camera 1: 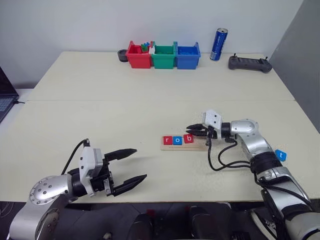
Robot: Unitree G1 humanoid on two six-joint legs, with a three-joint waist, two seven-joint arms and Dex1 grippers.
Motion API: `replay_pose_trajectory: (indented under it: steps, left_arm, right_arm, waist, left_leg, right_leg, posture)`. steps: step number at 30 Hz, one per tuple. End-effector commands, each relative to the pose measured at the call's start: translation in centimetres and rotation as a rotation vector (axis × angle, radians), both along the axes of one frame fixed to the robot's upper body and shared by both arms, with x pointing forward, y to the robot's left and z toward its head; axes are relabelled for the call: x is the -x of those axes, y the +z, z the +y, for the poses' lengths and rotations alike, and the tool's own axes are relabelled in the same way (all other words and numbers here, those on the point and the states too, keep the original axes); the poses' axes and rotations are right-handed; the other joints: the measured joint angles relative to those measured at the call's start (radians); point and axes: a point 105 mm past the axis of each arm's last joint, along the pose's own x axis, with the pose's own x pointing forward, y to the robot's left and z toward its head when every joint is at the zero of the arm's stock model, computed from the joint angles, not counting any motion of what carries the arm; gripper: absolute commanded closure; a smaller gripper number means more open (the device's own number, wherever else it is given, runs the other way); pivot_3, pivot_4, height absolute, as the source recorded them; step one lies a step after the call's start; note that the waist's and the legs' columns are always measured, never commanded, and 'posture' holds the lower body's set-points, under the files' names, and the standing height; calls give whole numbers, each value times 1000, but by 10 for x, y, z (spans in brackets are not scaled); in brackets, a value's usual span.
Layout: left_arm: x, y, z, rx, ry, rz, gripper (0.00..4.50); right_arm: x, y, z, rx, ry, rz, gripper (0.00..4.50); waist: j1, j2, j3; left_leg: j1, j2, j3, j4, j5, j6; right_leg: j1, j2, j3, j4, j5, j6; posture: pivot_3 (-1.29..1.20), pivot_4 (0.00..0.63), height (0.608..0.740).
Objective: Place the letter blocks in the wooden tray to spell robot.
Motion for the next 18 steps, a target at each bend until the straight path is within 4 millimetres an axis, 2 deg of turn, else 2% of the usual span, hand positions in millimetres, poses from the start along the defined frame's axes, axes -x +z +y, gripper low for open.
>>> replay_pose_trajectory:
  steps: [1,9,12,18]
  left_arm:
    - [5,7,-3,-6,-22,-24,0]
    - [5,8,-2,-9,-21,-18,0]
    - [5,8,-2,-9,-21,-18,0]
    - [3,9,-2,-11,-19,-21,0]
  right_arm:
    - [-8,15,3,-1,1,-84,3908]
    - [-14,17,3,-4,-16,-106,3908]
    - [-14,18,3,-16,-7,-92,4453]
    - [-11,14,3,16,13,-112,4453]
  waist:
    - [-2,0,0]
    - [-8,0,0]
    - [-12,0,0]
    - [-13,0,0]
  left_leg:
    - [0,0,0,0,0,0]
    - [0,0,0,0,0,0]
    - [0,0,0,0,0,0]
    - [0,0,0,0,0,0]
  right_leg:
    - [0,0,0,0,0,0]
    - [0,0,0,0,0,0]
    - [0,0,0,0,0,0]
    - [0,0,0,0,0,0]
  posture:
    - [0,150,740]
    - [0,150,740]
    - [0,150,740]
    - [0,150,740]
